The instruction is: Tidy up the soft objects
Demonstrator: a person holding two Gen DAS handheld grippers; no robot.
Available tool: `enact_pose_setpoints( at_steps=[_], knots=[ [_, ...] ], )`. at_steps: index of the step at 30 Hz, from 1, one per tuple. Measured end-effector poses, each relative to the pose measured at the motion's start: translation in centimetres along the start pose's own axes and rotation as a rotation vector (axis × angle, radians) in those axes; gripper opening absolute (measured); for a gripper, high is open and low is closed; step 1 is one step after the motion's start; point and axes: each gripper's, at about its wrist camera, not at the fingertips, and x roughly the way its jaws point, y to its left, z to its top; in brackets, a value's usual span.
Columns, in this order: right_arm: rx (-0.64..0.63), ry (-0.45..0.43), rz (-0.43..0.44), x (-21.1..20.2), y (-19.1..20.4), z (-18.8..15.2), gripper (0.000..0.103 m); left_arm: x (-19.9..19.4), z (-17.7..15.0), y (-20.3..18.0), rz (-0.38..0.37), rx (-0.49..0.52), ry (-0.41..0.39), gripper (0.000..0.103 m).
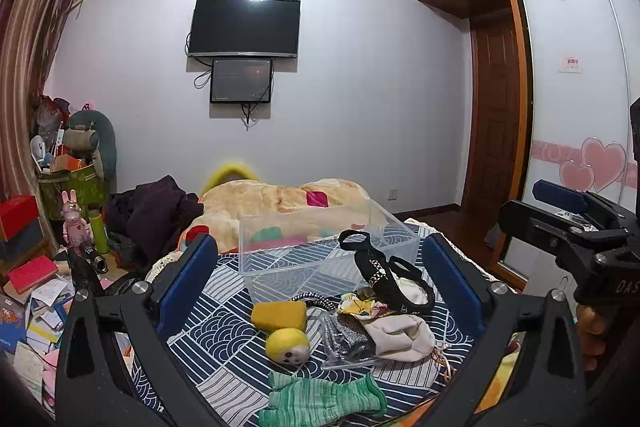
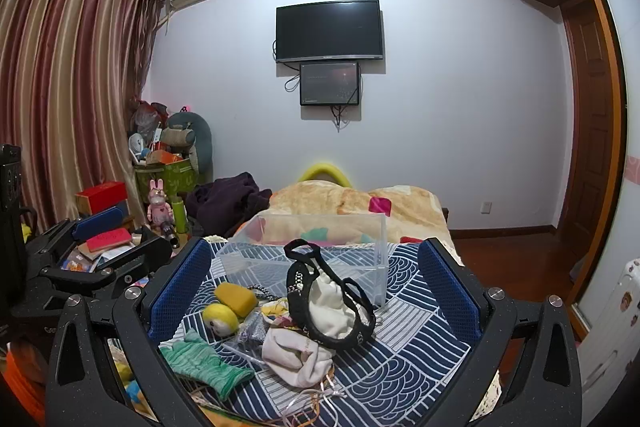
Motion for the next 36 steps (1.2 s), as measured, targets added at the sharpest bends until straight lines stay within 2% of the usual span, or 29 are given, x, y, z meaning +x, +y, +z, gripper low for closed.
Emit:
enact_pose_setpoints(
  at_steps=[30, 36],
  knots=[
    [0.004, -0.006, 0.003, -0.06, -0.05, -0.02, 0.103, -0.01, -0.09, -0.04, 0.001, 0.000, 0.000, 0.103],
    [0.007, 0.035, 0.015, 0.66, -0.44, -0.56, 0.103, 0.47, -0.68, 0.29, -0.013, -0.010, 0.049, 0.103]
  ],
)
